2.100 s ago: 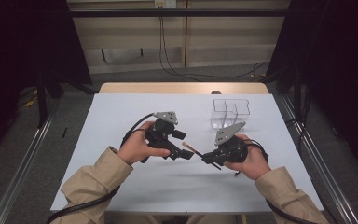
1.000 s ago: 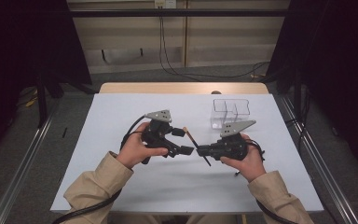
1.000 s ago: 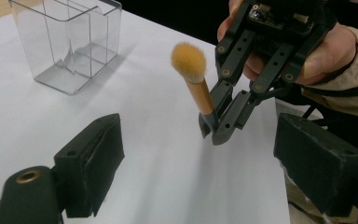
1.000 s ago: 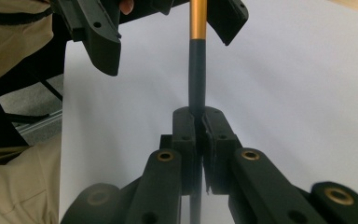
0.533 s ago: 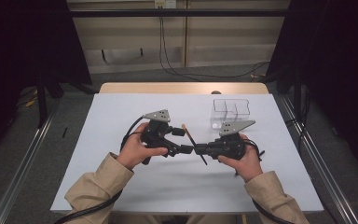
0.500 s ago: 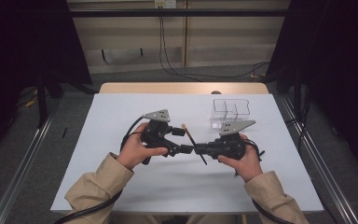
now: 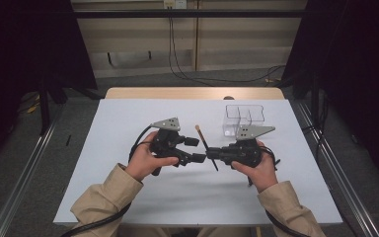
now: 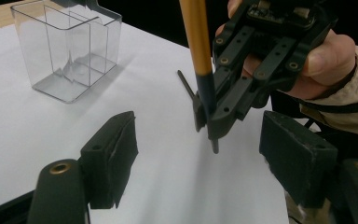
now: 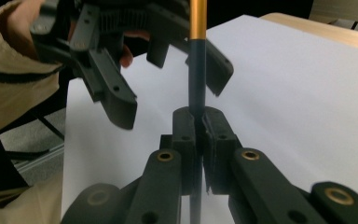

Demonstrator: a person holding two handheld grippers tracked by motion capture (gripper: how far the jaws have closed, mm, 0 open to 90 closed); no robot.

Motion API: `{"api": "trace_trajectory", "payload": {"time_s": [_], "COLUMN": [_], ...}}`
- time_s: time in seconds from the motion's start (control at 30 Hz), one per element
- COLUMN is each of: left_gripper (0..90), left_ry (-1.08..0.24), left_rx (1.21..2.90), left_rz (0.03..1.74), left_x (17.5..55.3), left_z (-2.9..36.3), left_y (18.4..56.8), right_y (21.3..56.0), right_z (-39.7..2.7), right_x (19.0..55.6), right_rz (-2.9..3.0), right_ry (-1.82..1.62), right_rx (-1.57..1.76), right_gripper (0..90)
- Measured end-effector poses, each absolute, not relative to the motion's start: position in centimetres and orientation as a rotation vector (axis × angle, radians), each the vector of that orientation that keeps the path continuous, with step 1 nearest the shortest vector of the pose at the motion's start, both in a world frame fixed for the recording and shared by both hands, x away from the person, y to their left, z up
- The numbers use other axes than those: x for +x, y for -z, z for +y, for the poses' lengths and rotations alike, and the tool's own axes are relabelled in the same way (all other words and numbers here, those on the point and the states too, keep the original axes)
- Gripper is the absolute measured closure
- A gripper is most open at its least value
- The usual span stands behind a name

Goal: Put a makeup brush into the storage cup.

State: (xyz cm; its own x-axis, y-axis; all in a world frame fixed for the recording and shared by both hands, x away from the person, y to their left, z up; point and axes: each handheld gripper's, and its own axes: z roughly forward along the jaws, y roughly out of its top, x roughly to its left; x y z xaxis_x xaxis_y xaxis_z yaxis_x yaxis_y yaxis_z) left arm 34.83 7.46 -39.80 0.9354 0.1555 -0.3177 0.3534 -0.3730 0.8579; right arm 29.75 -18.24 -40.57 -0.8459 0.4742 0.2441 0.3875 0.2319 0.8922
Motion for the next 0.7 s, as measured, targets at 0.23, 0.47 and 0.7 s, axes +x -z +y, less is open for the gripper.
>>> {"api": "trace_trajectory", "payload": {"time_s": [0.23,0.47,0.7], "left_gripper": [29.5,35.6,46.9], "left_ry": [0.237,0.258,0.275], "left_rx": [1.943,1.948,1.953], "left_rz": [0.370,0.367,0.353], "left_x": [34.8,34.6,34.4], "left_z": [7.2,6.9,6.6], "left_y": [40.3,40.8,41.2], "right_y": [40.0,39.7,39.3], "right_z": [-18.3,-18.1,-17.7], "right_x": [29.9,29.9,30.0], "right_rz": [2.343,2.305,2.308], "right_ry": [-1.758,-1.794,-1.788], "right_rx": [0.863,0.864,0.854], "right_gripper": [84.5,84.4,84.4]}}
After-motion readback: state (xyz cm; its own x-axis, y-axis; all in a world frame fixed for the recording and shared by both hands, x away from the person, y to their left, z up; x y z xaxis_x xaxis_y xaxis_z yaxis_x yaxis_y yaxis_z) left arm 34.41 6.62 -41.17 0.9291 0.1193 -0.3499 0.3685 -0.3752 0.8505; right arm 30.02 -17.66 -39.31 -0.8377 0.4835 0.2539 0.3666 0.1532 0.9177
